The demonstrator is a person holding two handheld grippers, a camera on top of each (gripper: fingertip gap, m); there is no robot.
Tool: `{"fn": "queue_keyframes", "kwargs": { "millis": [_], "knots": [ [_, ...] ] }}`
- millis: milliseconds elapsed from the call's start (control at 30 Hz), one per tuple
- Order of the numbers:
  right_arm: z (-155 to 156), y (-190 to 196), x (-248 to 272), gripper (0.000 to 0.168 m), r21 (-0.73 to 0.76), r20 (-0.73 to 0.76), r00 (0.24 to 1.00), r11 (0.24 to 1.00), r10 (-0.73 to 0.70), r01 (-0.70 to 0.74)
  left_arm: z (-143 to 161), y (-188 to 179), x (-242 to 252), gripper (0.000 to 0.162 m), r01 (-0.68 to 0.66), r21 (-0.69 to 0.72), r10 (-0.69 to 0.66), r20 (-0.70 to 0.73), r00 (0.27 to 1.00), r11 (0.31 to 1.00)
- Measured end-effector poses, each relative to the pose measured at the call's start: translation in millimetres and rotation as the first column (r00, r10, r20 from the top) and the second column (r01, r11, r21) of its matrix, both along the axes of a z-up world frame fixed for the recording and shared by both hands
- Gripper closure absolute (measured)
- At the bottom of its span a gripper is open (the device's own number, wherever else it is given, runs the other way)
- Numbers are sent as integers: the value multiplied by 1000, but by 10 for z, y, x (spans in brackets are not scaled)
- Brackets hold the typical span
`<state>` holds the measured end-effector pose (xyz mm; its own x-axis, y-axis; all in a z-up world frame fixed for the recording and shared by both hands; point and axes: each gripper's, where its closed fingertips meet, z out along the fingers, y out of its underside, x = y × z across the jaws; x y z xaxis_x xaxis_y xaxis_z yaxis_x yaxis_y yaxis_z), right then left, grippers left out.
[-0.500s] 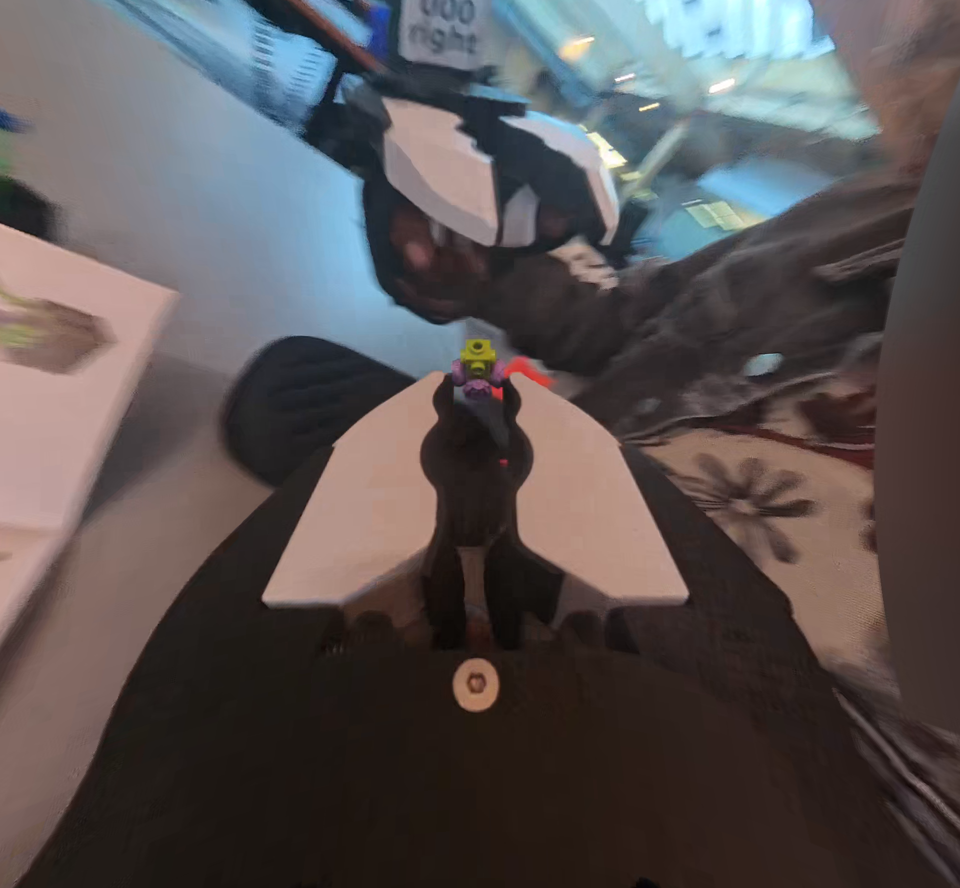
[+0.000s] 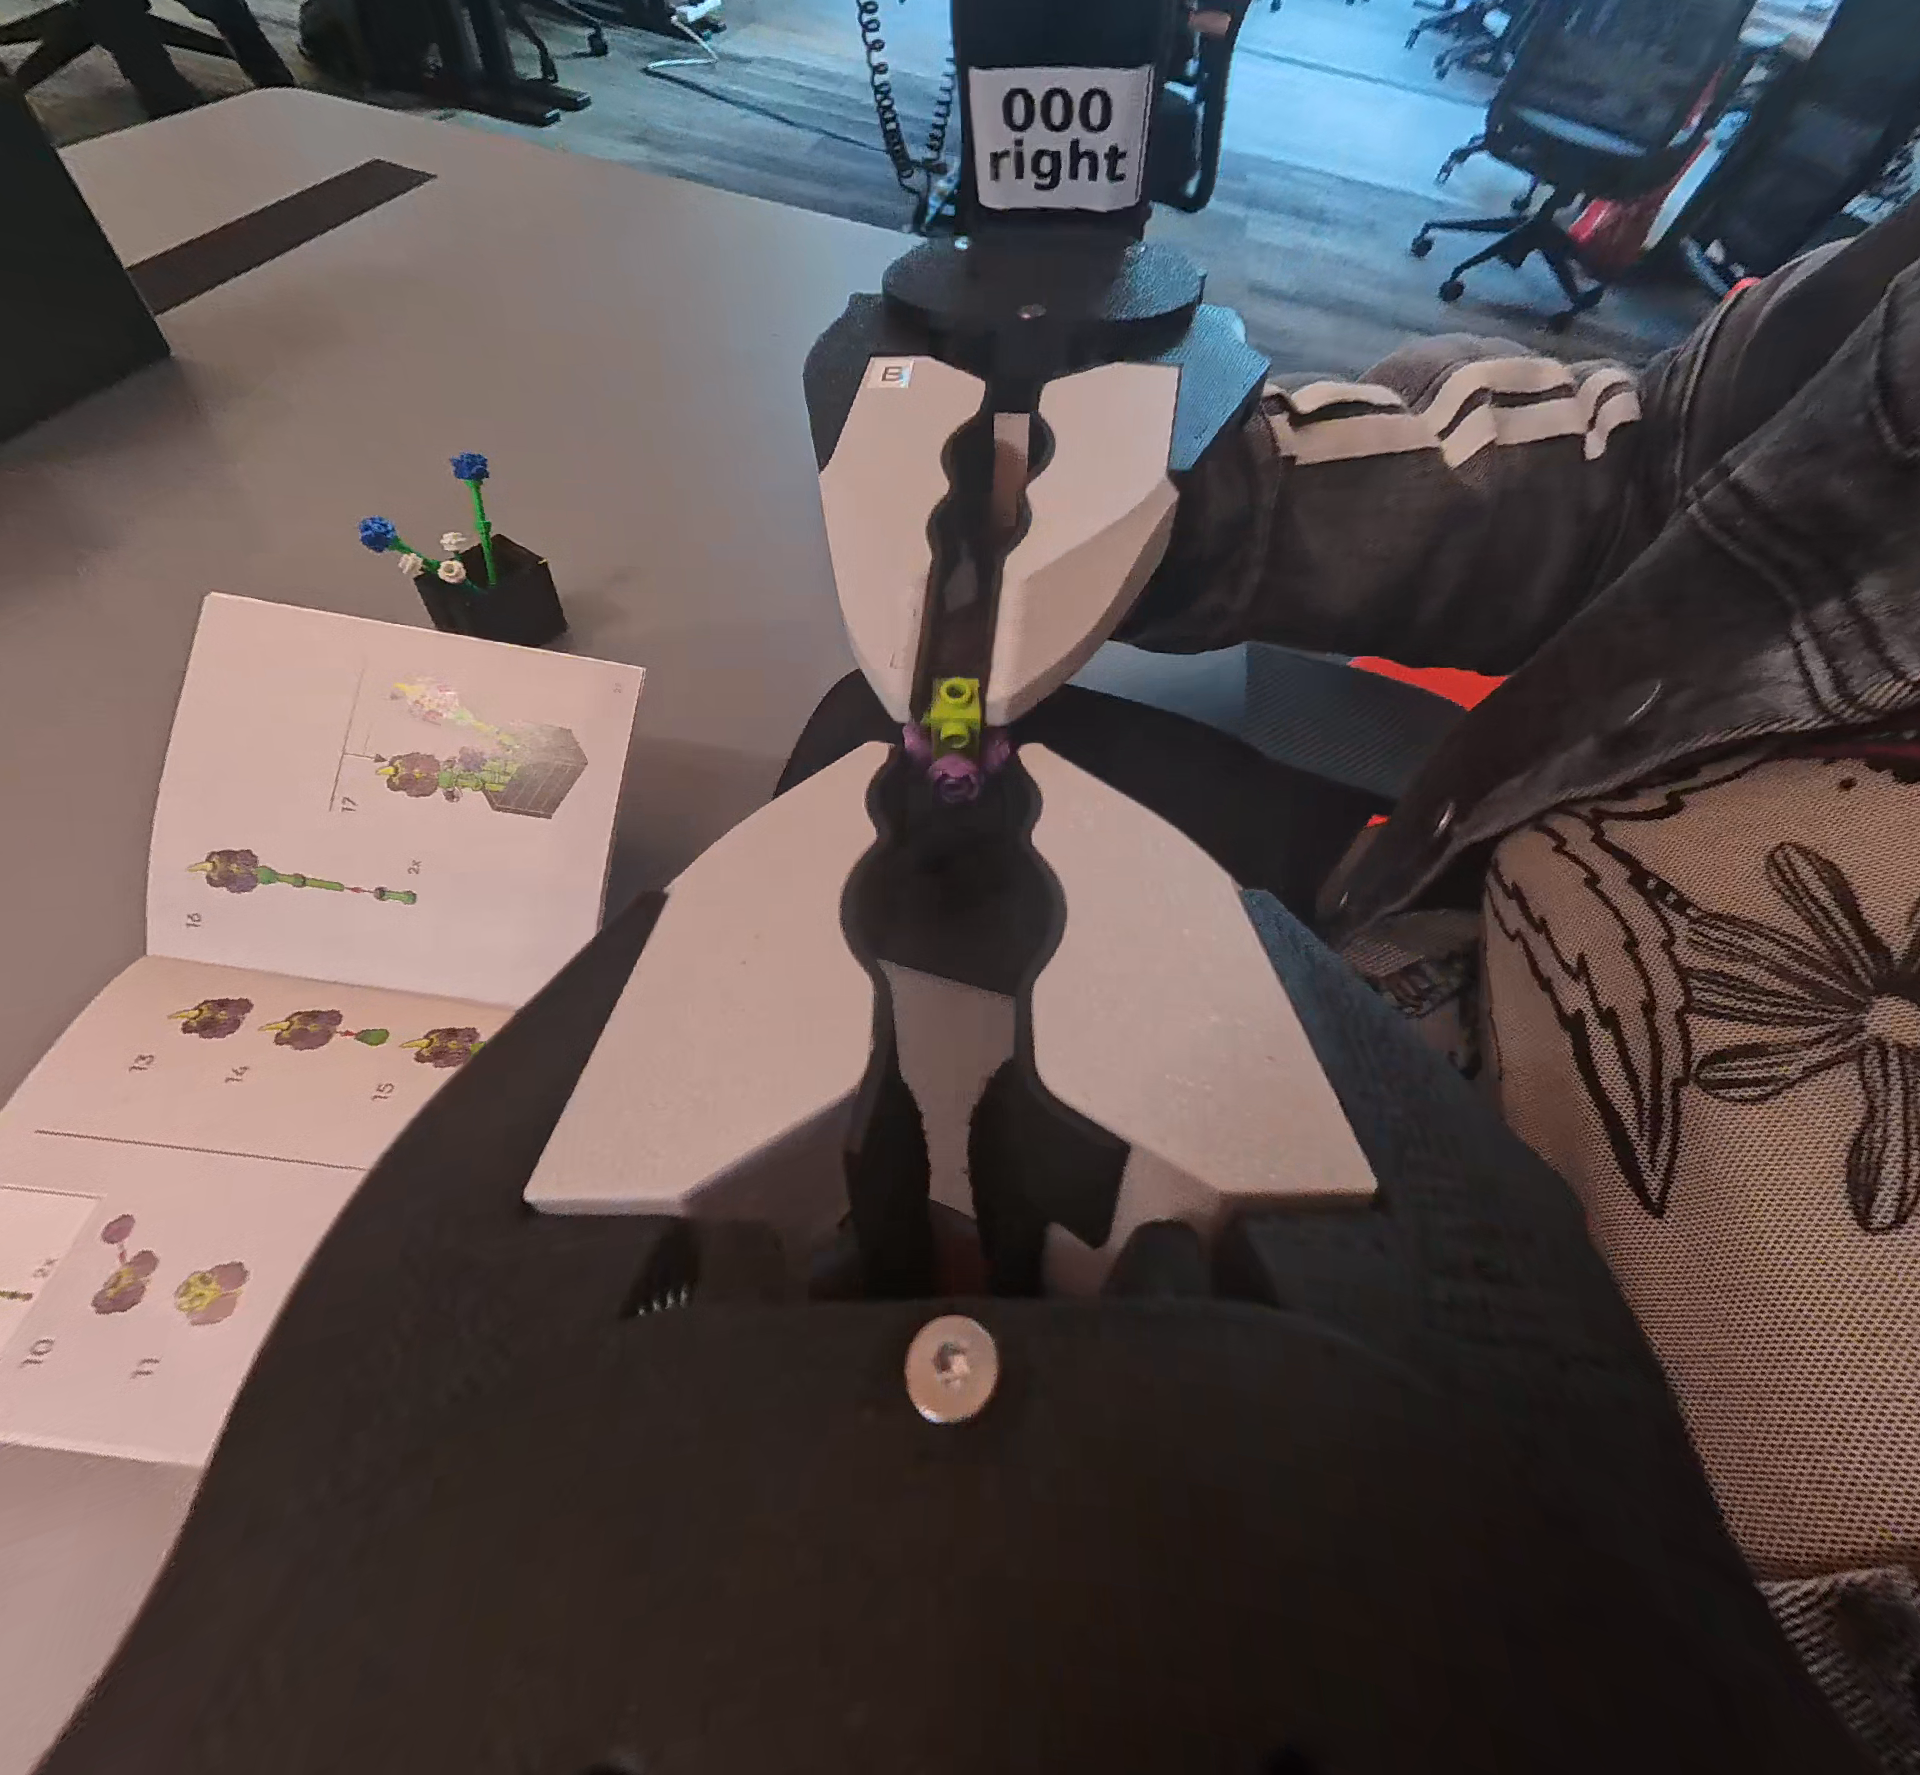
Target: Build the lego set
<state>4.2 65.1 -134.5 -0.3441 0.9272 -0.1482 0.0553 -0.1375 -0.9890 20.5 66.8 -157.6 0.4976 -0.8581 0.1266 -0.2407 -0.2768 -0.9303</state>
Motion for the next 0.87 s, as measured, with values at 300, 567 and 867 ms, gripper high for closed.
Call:
{"fn": "queue_keyframes", "kwargs": {
  "millis": [300,567,867],
  "knots": [
    [99,42,51,160,95,-132,987,991,-86,99,65,63,42,145,-29,51,33,-86,996,998],
    [117,80,104,160,80,-186,975,988,-118,135,66,87,83,145,-15,71,25,-133,991,997],
    [314,235,132,160,-287,-265,955,957,-130,51,237,53,70,115,44,140,-54,70,996,989]
  ]
}}
